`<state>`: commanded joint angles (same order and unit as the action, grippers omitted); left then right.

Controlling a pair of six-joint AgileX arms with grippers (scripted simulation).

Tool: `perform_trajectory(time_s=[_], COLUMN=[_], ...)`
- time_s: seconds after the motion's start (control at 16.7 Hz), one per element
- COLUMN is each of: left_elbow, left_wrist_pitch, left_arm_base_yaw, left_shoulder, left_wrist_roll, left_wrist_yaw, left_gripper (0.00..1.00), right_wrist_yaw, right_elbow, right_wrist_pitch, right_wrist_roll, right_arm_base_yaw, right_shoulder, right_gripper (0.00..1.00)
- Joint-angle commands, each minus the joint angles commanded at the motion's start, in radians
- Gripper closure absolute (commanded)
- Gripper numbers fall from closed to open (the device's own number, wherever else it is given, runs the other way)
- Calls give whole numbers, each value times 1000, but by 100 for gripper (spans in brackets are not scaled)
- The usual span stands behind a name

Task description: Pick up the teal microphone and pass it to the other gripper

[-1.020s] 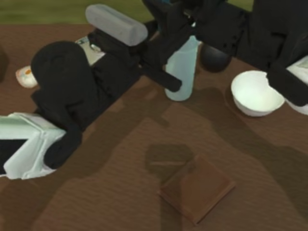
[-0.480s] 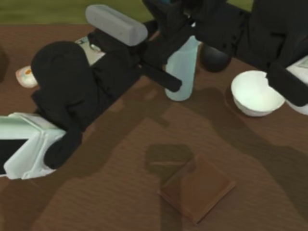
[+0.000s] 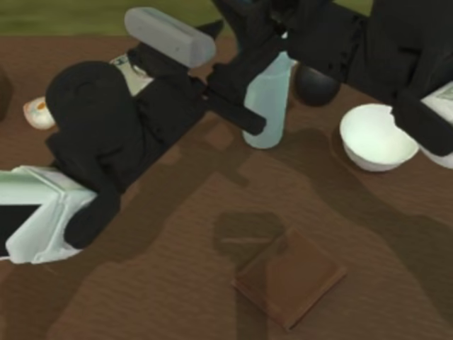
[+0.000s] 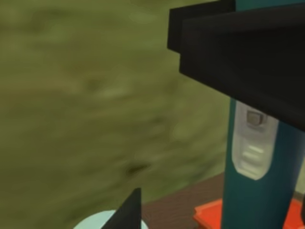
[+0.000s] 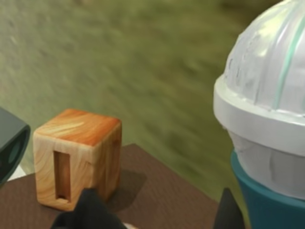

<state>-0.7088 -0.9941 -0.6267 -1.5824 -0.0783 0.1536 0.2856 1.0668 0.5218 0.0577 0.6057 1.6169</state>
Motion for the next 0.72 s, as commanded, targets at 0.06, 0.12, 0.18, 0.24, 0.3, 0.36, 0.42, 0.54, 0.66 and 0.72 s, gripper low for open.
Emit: perform_trajectory(time_s=[0.06,0.12,0.18,0.24,0.3,0.36,0.42,0.54,0.66,0.72], left_elbow=[0,0,0,0,0,0,8,25,82,122], left_wrist_pitch=[0,0,0,0,0,0,0,2,3,4], left_arm_base_yaw=[0,0,0,0,0,0,11,15,30,38], left_shoulder=[0,0,0,0,0,0,-11,7,65,105], left_wrist_roll=[0,0,0,0,0,0,12,12,13,12], left_wrist_yaw=[0,0,0,0,0,0,-18,-14,-7,-3], left_gripper=[0,0,0,0,0,0,0,0,0,0], right_wrist_yaw=[0,0,0,0,0,0,-10,-1,27,46], right_elbow=[0,0,0,0,0,0,8,0,-22,-37], right_wrist_pitch=[0,0,0,0,0,0,1,1,0,0], right_wrist_roll=[0,0,0,0,0,0,5,4,2,2], right_arm_base_yaw=[0,0,0,0,0,0,-3,-12,-39,-55], right_shoulder=[0,0,0,0,0,0,-8,-15,-37,-52], right_gripper=[100,100,100,100,100,100,100,100,100,100])
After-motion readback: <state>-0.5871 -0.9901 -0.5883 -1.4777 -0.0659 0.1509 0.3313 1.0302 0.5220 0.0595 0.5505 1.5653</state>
